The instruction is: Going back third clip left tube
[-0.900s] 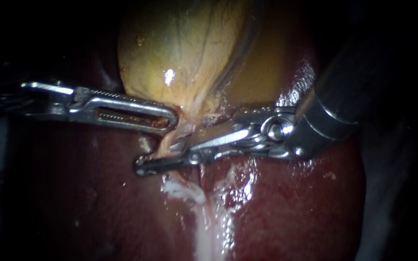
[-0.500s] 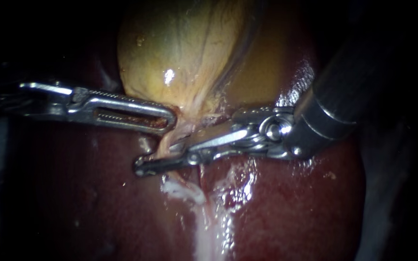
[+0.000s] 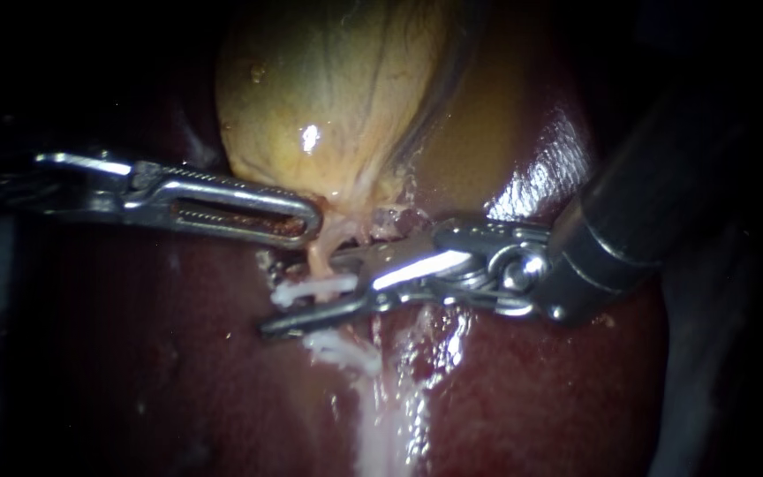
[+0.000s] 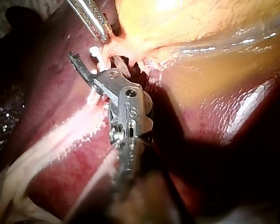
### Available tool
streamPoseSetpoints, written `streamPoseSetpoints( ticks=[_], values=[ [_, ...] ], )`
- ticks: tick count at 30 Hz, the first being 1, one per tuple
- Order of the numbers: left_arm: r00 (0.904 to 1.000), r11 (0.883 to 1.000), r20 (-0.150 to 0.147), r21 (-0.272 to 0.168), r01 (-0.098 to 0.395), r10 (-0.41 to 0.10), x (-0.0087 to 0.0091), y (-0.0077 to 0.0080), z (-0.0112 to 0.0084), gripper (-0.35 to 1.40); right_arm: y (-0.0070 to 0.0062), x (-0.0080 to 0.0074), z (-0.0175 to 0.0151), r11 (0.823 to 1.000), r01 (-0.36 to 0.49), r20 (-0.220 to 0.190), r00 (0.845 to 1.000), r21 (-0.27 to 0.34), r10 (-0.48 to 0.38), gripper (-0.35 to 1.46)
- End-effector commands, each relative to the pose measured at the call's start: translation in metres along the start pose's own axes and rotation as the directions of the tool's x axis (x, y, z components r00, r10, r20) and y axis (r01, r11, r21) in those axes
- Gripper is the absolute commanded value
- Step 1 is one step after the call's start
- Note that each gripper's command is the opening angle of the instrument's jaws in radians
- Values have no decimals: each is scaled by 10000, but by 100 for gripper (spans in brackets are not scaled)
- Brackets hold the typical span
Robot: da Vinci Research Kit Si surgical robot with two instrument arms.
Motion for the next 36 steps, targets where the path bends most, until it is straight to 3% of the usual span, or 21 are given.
streamPoseSetpoints(
  ticks=[1, 11, 25, 36],
  values=[
    [10000, 10000, 1, 0, -2, 2, 0, 0, 0, -35, 0, 0, -2, 10000, 8, 2, 10000, -2, -8, 49],
    [10000, 10000, 9, -11, -3, 3, -1, 1, -3, -35, -8, -9, -42, 9993, 314, -61, 9995, -183, -316, 49],
    [10000, 10000, 12, -14, -4, 4, -1, 1, -4, -35, -26, 4, -128, 9960, 673, -193, 9975, -591, -686, 49],
    [10000, 10000, 12, -14, -4, 4, -1, 1, -4, -35, -42, 11, -169, 9882, 1479, -112, 9889, -402, -1484, 49]
  ],
)
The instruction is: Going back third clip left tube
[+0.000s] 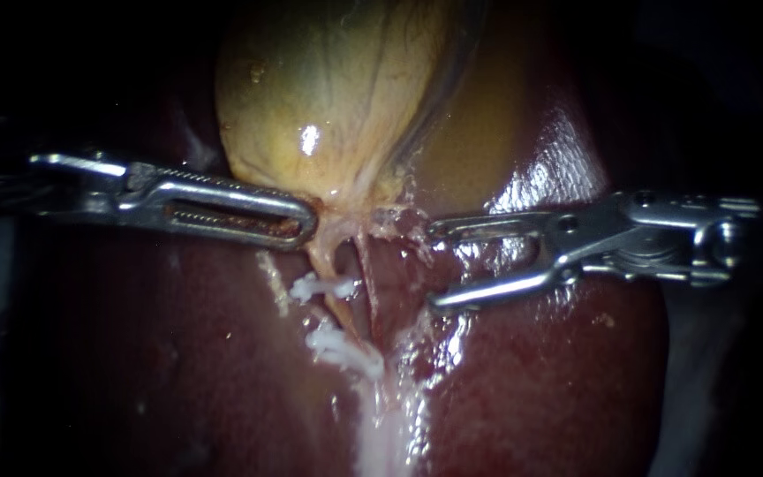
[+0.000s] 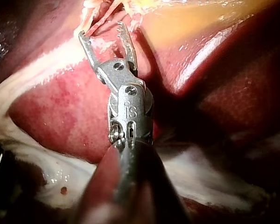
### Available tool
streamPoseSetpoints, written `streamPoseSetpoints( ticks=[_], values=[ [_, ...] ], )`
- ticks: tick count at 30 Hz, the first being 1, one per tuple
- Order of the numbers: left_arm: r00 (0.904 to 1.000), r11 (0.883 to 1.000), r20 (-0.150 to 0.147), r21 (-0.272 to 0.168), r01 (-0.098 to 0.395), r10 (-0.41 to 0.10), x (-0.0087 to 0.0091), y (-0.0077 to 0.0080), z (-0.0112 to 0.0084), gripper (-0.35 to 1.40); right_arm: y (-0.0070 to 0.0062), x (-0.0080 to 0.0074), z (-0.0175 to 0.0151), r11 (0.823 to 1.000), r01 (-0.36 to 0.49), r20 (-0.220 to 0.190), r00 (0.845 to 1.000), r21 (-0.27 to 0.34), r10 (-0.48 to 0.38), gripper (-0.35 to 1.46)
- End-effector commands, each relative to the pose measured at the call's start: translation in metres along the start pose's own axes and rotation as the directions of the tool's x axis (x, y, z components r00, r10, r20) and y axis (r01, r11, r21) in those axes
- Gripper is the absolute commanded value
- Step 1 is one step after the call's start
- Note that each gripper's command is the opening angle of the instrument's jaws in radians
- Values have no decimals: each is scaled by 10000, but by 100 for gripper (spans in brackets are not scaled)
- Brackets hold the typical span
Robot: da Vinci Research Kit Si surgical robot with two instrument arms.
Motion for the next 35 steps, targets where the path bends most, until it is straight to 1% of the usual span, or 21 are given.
streamPoseSetpoints(
  ticks=[1, 7, 13, 17, 21, 22, 27, 35],
  values=[
    [10000, 10000, 0, 1, 0, 0, 0, 0, 0, -35, -1, 0, -2, 10000, 37, 3, 10000, 17, -37, 49],
    [10000, 10000, -5, 10, -12, 12, 0, -4, 4, -35, -6, -1, -11, 9998, 160, 14, 9999, 73, -160, 49],
    [10000, 9999, -73, 111, -57, 58, -4, -14, 21, -35, -8, -2, -17, 9998, 163, 20, 9999, 105, -163, 49],
    [10000, 9999, -5, 36, -94, 94, -8, -20, 35, -35, -9, -2, -19, 9998, 165, 23, 9999, 118, -165, 50],
    [9999, 9999, 13, -25, -121, 121, -11, -23, 47, -35, -10, -1, -20, 9998, 161, 22, 9999, 123, -162, 50],
    [9999, 9999, 50, -25, -122, 122, -11, -23, 48, -35, -11, -1, -20, 9998, 160, 22, 9999, 124, -161, 50],
    [9999, 9999, 40, -10, -124, 124, -10, -25, 54, -35, -13, 1, -20, 9997, 211, 21, 9998, 126, -211, 50],
    [9999, 9999, 41, -10, -132, 132, -11, -26, 53, -35, -15, 5, -21, 9997, 192, 17, 9998, 131, -192, 50]
  ],
)
